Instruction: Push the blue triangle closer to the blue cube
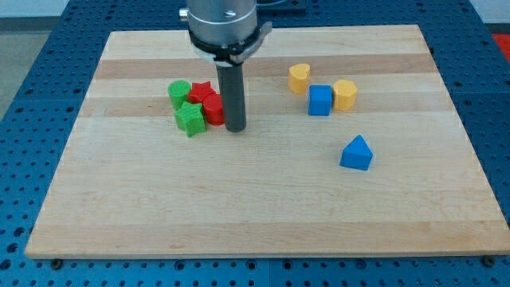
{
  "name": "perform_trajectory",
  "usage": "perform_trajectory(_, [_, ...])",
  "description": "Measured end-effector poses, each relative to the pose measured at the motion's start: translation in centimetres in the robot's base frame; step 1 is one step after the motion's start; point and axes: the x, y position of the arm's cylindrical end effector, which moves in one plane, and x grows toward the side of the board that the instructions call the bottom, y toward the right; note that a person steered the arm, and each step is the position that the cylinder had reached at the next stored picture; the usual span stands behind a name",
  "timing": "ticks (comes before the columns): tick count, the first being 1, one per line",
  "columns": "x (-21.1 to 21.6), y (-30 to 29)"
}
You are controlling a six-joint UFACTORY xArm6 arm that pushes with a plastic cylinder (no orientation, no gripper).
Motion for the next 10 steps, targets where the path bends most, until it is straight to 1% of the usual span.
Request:
perform_trajectory(1, [3.6,0.6])
perform_trajectory(2, [7.7,3.7])
perform_trajectory(3, [9.4,10.8])
perform_trajectory(4, [9.2,16.6])
perform_trajectory(5, [7.8,19.1])
perform_trajectory(7, [4.0,18.8])
perform_trajectory(9, [4.0,15.3])
perform_trajectory(10, [2.9,14.9])
